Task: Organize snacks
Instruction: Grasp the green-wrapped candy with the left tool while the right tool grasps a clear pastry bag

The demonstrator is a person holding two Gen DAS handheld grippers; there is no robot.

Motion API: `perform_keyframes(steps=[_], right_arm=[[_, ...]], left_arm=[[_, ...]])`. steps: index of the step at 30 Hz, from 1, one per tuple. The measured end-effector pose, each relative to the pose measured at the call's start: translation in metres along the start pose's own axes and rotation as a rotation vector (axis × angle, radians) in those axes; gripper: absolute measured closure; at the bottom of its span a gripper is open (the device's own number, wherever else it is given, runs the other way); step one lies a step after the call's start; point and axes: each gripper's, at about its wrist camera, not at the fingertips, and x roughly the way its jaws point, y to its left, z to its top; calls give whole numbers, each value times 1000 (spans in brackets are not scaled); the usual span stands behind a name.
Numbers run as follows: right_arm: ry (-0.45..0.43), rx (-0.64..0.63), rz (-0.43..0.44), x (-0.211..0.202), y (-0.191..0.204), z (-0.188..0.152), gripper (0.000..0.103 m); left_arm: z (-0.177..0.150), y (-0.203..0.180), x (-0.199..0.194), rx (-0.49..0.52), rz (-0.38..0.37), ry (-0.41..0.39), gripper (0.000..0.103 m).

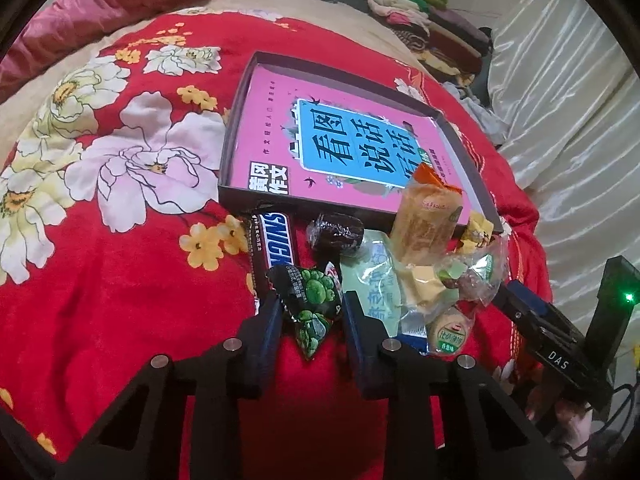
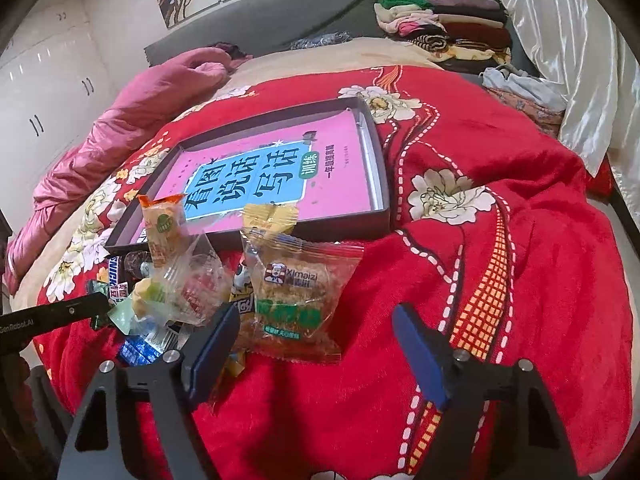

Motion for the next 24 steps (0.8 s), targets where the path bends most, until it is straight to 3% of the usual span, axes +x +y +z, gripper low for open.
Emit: perform_keyframes(steps=[7,20,24], right_arm=[[15,-2,21,7,0,2,33],[44,-72,52,22,10,10,60],[42,-81,54,23,9,11,61]], left_arm=[[4,-1,5,-1,-6,3,72],[1,4,13,-40,-18,23,71],[4,3,18,-52,-21,32,71]])
